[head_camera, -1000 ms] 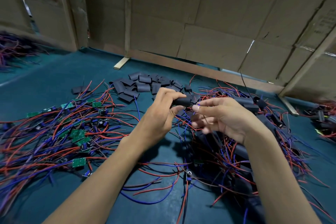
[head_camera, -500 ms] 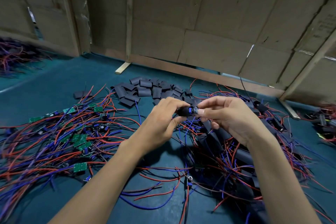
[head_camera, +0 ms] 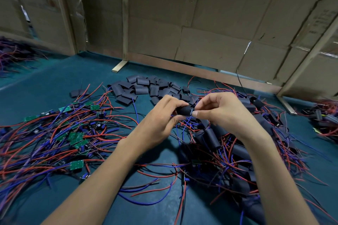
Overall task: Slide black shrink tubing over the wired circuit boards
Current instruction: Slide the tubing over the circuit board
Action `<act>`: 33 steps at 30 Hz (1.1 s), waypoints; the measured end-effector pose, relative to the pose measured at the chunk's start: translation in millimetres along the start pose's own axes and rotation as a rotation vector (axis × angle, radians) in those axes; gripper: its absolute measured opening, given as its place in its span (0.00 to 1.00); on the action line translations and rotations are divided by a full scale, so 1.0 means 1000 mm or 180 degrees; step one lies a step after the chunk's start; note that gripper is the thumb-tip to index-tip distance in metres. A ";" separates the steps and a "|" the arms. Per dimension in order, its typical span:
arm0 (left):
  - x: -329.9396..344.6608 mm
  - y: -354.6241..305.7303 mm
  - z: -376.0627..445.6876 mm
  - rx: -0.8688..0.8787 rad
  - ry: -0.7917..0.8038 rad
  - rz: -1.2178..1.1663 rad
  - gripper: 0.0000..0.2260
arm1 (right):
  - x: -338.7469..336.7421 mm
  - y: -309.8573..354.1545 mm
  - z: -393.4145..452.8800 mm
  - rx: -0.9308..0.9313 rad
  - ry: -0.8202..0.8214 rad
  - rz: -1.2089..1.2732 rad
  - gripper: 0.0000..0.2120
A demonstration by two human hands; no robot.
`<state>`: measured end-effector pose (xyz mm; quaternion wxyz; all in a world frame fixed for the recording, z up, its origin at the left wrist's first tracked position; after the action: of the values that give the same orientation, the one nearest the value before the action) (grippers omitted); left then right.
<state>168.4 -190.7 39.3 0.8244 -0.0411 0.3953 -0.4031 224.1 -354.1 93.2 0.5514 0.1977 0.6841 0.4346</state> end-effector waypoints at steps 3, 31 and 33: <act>0.003 -0.003 0.000 -0.0025 0.0033 -0.0094 0.15 | -0.004 -0.001 -0.002 0.0108 0.0056 0.0191 0.10; 0.011 -0.037 0.005 0.0426 -0.0305 -0.0279 0.17 | -0.050 -0.002 -0.025 0.0034 0.0723 0.0307 0.09; 0.009 -0.039 0.006 0.0420 -0.0338 -0.0310 0.16 | -0.051 0.001 -0.027 -0.0030 0.0739 0.0436 0.07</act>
<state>151.3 -224.7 52.5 0.8245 -0.0273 0.3212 -0.4652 215.2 -401.7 124.0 0.4384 0.1898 0.7262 0.4944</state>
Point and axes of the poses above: each hand's wrist, its own z-axis towards the middle knuckle, its own x-axis out of the palm, y = z × x, the point moved 5 cm from there along z, towards the middle knuckle, and after that the axes turned 6 degrees about x, right-handed, at the moved point
